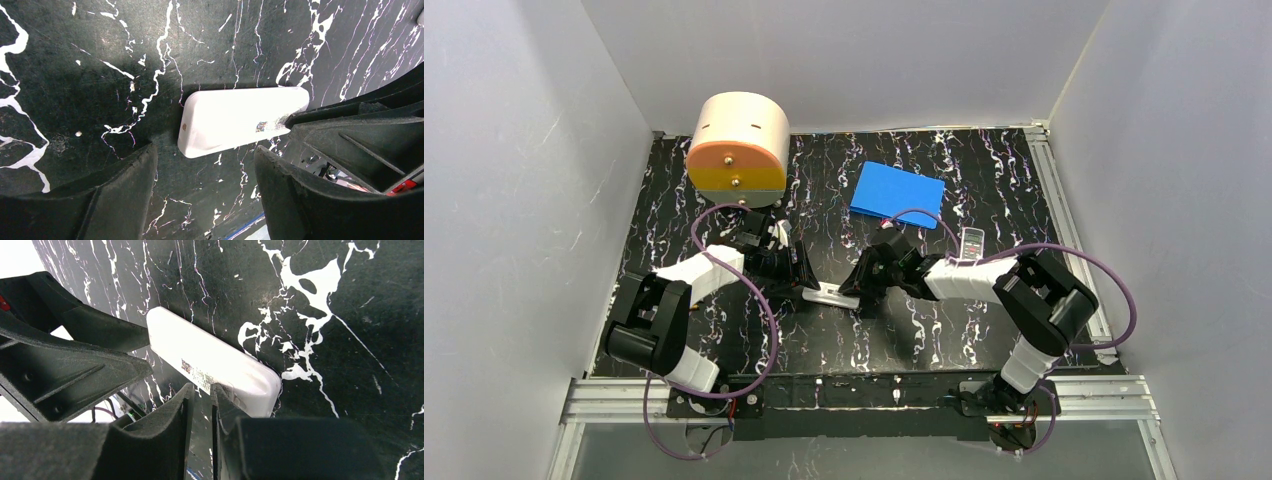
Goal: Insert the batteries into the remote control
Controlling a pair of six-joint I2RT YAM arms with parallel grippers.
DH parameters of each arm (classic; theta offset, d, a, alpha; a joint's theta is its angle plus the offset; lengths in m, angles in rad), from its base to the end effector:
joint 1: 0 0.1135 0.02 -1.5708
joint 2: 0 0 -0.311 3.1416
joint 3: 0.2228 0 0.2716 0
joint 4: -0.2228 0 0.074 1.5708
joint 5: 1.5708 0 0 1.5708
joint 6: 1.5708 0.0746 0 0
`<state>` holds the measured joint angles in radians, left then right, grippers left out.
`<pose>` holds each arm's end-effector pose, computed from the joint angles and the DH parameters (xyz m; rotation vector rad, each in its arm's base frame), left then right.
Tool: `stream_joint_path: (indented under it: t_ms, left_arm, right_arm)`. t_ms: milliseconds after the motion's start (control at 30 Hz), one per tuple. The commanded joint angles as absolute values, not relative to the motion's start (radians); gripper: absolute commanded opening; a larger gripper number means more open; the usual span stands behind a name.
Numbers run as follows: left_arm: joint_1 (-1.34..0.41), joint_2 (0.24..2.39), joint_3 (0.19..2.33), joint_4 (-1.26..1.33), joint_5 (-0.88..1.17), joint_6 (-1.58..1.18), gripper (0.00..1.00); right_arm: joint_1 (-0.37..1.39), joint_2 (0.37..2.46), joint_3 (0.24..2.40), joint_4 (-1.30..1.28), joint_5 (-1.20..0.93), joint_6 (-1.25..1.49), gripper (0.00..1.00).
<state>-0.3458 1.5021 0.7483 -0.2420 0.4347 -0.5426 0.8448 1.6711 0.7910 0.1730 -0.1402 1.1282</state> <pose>0.2809 -0.1346 0.1673 -0.0889 2.6778 -0.8729 0.2435 0.2900 0.1609 0.2800 2.5499 1.0849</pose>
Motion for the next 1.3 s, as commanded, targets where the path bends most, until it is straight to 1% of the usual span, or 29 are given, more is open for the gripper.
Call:
stream_joint_path:
  t_ms: [0, 167, 267, 367, 400, 500, 633, 667, 733, 833, 933, 1033, 1100, 1133, 1200, 1267]
  left_arm:
    - [-0.341, 1.502, 0.762, -0.265, 0.440, -0.532, 0.68]
    - [-0.342, 1.470, 0.786, -0.309, 0.407, -0.520, 0.68]
    - [-0.339, 1.424, 0.818, -0.355, 0.371, -0.508, 0.70]
    - [-0.340, 1.375, 0.860, -0.407, 0.322, -0.502, 0.73]
    - [-0.340, 1.357, 0.873, -0.426, 0.304, -0.504, 0.74]
    - [-0.339, 1.297, 0.900, -0.468, 0.252, -0.515, 0.78]
    - [-0.337, 1.193, 0.914, -0.531, 0.170, -0.531, 0.85]
    - [-0.335, 1.162, 0.920, -0.553, 0.150, -0.532, 0.87]
    - [-0.335, 1.095, 0.932, -0.595, 0.117, -0.534, 0.92]
    - [-0.336, 0.968, 0.952, -0.658, 0.069, -0.533, 0.98]
    - [-0.336, 0.820, 0.975, -0.723, 0.015, -0.536, 0.99]
    - [-0.335, 0.731, 1.022, -0.801, -0.081, -0.526, 0.99]
    - [-0.335, 0.687, 1.064, -0.850, -0.125, -0.523, 0.98]
    - [-0.336, 0.666, 1.082, -0.867, -0.145, -0.522, 0.98]
    - [-0.334, 0.626, 1.124, -0.890, -0.179, -0.516, 0.98]
    - [-0.335, 0.589, 1.169, -0.905, -0.199, -0.501, 0.98]
  right_arm:
    - [0.849, 1.705, 0.798, 0.049, -0.101, 1.118, 0.27]
    - [0.854, 1.664, 0.871, 0.002, -0.072, 1.071, 0.27]
    - [0.854, 1.611, 0.907, 0.057, -0.095, 0.994, 0.32]
    - [0.854, 1.561, 0.938, 0.094, -0.095, 0.901, 0.39]
    - [0.854, 1.552, 0.949, 0.090, -0.094, 0.864, 0.42]
    - [0.856, 1.535, 0.992, -0.007, -0.058, 0.739, 0.62]
    - [0.861, 1.457, 1.007, -0.141, 0.056, 0.619, 0.82]
    - [0.861, 1.428, 1.008, -0.173, 0.104, 0.600, 0.85]
    - [0.861, 1.361, 1.000, -0.237, 0.228, 0.595, 0.87]
    - [0.861, 1.224, 0.965, -0.358, 0.471, 0.651, 0.89]
    - [0.861, 1.049, 0.896, -0.417, 0.672, 0.691, 0.89]
    - [0.861, 0.921, 0.838, -0.376, 0.645, 0.576, 0.93]
    - [0.860, 0.913, 0.842, -0.376, 0.575, 0.499, 0.95]
    - [0.861, 0.923, 0.866, -0.391, 0.549, 0.475, 0.97]
    - [0.860, 0.945, 0.923, -0.455, 0.554, 0.461, 0.99]
    - [0.861, 0.944, 0.980, -0.521, 0.614, 0.472, 0.98]
